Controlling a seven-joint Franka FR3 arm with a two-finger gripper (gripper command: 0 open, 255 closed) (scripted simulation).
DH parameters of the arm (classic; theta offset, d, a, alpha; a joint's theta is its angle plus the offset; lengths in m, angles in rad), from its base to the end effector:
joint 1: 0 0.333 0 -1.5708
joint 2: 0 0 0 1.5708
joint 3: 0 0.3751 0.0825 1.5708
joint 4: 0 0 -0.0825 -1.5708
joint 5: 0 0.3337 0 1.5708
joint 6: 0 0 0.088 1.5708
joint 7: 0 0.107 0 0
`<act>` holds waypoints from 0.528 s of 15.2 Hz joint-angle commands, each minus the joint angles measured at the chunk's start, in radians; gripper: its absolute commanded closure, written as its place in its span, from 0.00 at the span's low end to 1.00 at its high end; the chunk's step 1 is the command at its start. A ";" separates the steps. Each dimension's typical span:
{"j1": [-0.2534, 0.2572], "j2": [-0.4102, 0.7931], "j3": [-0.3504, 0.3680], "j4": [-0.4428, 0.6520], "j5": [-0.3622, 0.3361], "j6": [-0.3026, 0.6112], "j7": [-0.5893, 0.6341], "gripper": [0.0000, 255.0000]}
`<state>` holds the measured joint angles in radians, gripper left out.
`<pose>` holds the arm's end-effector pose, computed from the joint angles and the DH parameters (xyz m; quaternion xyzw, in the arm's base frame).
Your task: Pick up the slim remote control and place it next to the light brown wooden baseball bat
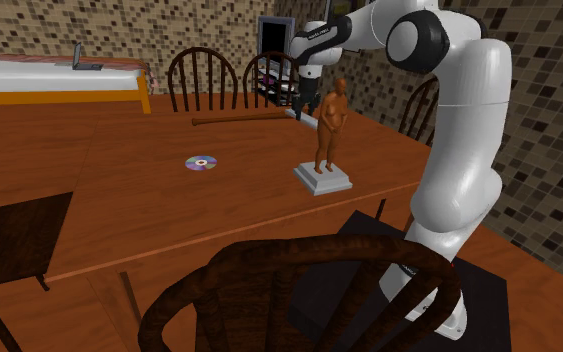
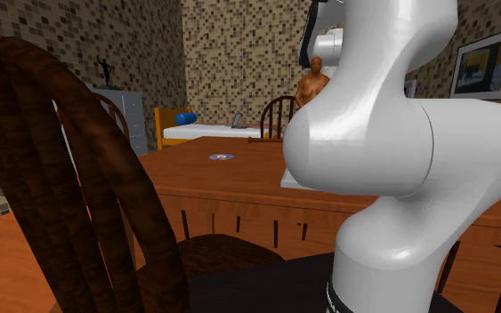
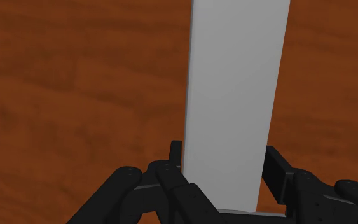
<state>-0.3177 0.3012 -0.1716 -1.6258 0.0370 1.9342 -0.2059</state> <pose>0.5547 -0.2762 0.5236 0.9896 -0.1437 0.0028 0.0095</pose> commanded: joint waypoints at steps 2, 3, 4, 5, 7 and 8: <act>-0.010 0.019 -0.003 -0.005 0.005 0.024 -0.016 1.00; -0.010 0.022 -0.003 -0.015 0.005 0.037 -0.016 1.00; -0.010 0.025 -0.003 -0.024 0.006 0.049 -0.017 1.00; -0.010 0.028 -0.002 -0.032 0.007 0.061 -0.017 1.00; -0.010 0.036 -0.002 -0.049 0.009 0.085 -0.018 1.00; -0.010 0.040 -0.001 -0.057 0.009 0.097 -0.018 1.00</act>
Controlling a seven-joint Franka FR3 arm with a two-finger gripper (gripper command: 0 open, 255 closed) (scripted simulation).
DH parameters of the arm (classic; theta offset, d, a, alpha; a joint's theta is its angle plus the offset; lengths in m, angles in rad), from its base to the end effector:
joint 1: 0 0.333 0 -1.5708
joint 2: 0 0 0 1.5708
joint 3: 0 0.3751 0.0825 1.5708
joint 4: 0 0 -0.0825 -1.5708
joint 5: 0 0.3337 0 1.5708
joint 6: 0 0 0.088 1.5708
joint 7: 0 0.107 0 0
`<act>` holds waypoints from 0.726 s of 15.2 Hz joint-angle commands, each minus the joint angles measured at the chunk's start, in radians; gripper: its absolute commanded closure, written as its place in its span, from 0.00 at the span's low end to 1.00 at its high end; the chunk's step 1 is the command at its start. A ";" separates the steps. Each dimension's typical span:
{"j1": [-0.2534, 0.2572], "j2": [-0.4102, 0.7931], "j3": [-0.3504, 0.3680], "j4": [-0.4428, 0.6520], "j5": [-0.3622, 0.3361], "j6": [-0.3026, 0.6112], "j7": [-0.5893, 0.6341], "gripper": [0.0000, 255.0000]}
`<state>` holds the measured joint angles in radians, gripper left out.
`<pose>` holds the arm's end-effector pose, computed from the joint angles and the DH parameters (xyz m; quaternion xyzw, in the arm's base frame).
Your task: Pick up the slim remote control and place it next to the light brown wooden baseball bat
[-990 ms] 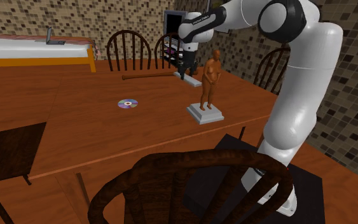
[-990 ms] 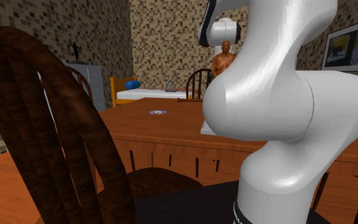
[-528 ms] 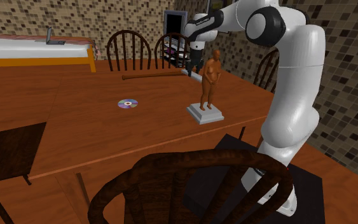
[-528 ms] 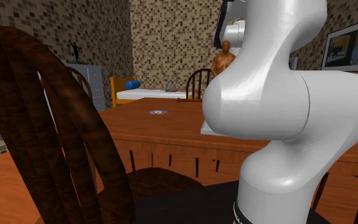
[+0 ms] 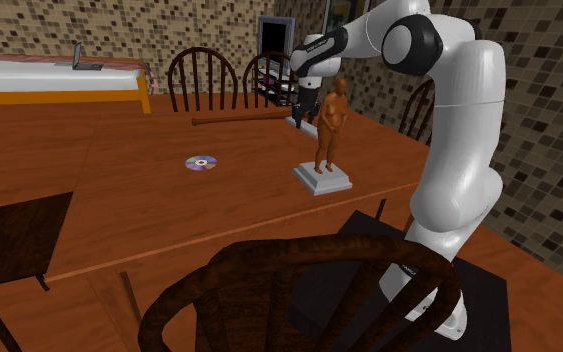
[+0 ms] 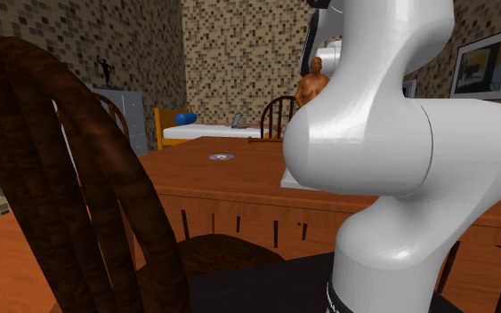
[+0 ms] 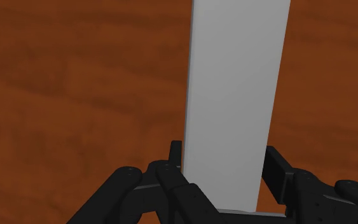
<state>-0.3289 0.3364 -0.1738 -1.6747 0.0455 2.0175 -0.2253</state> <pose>0.5575 -0.2865 0.4884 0.9897 -0.1430 0.0026 0.0095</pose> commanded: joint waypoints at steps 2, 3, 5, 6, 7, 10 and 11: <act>0.001 0.013 0.002 -0.023 0.003 0.037 0.000 1.00; 0.000 0.018 0.002 -0.030 0.004 0.049 0.000 1.00; 0.000 0.027 0.003 -0.044 0.006 0.072 -0.001 1.00; 0.000 0.032 0.003 -0.051 0.007 0.084 -0.002 1.00; 0.000 0.038 0.004 -0.057 0.008 0.095 -0.002 1.00; -0.001 0.055 0.005 -0.074 0.012 0.129 -0.004 1.00; -0.002 0.061 0.006 -0.079 0.013 0.140 -0.005 1.00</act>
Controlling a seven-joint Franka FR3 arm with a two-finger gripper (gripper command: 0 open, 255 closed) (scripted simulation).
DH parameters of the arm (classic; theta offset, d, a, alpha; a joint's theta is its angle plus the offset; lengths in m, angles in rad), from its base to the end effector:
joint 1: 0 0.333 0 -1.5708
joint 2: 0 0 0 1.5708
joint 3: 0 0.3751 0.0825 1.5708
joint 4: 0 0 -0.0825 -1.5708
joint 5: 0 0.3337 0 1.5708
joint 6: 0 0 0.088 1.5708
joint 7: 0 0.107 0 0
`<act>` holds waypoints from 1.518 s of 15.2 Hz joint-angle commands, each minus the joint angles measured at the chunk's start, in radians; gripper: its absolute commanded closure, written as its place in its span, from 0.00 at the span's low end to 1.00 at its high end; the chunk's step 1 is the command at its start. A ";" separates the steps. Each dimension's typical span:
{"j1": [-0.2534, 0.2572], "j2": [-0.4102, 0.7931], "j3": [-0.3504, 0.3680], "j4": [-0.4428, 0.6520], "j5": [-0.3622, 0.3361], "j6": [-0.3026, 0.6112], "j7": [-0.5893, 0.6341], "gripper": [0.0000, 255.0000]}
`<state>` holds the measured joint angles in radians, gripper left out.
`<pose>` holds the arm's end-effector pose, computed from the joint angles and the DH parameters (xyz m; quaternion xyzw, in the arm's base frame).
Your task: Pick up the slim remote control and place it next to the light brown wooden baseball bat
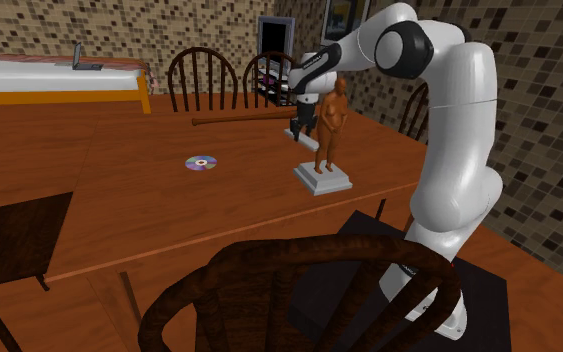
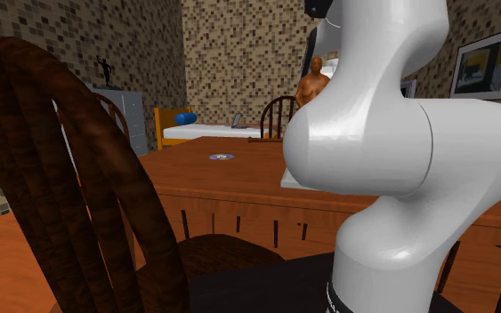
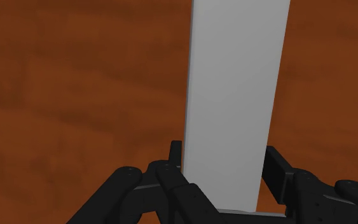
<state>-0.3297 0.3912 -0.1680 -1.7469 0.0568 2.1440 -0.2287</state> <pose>0.5643 -0.2875 0.4349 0.9897 -0.1429 0.0028 0.0095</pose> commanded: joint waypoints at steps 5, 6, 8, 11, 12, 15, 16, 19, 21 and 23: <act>-0.001 0.011 0.001 -0.011 0.002 0.022 -0.002 1.00; -0.001 0.011 0.001 -0.011 0.002 0.022 -0.002 1.00; -0.001 0.011 0.001 -0.011 0.002 0.022 -0.002 1.00; -0.001 0.011 0.001 -0.011 0.002 0.022 -0.002 0.00; -0.001 0.011 0.001 -0.011 0.002 0.022 -0.002 0.00; 0.000 -0.005 -0.001 0.001 -0.001 -0.005 0.000 0.00; 0.001 -0.019 -0.002 0.015 -0.004 -0.033 0.002 0.00; 0.003 -0.042 -0.004 0.044 -0.009 -0.085 0.005 0.00; 0.003 -0.042 -0.004 0.044 -0.009 -0.085 0.005 0.00; 0.003 -0.042 -0.004 0.044 -0.009 -0.085 0.005 0.00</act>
<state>-0.3271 0.3493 -0.1717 -1.7035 0.0481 2.0602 -0.2237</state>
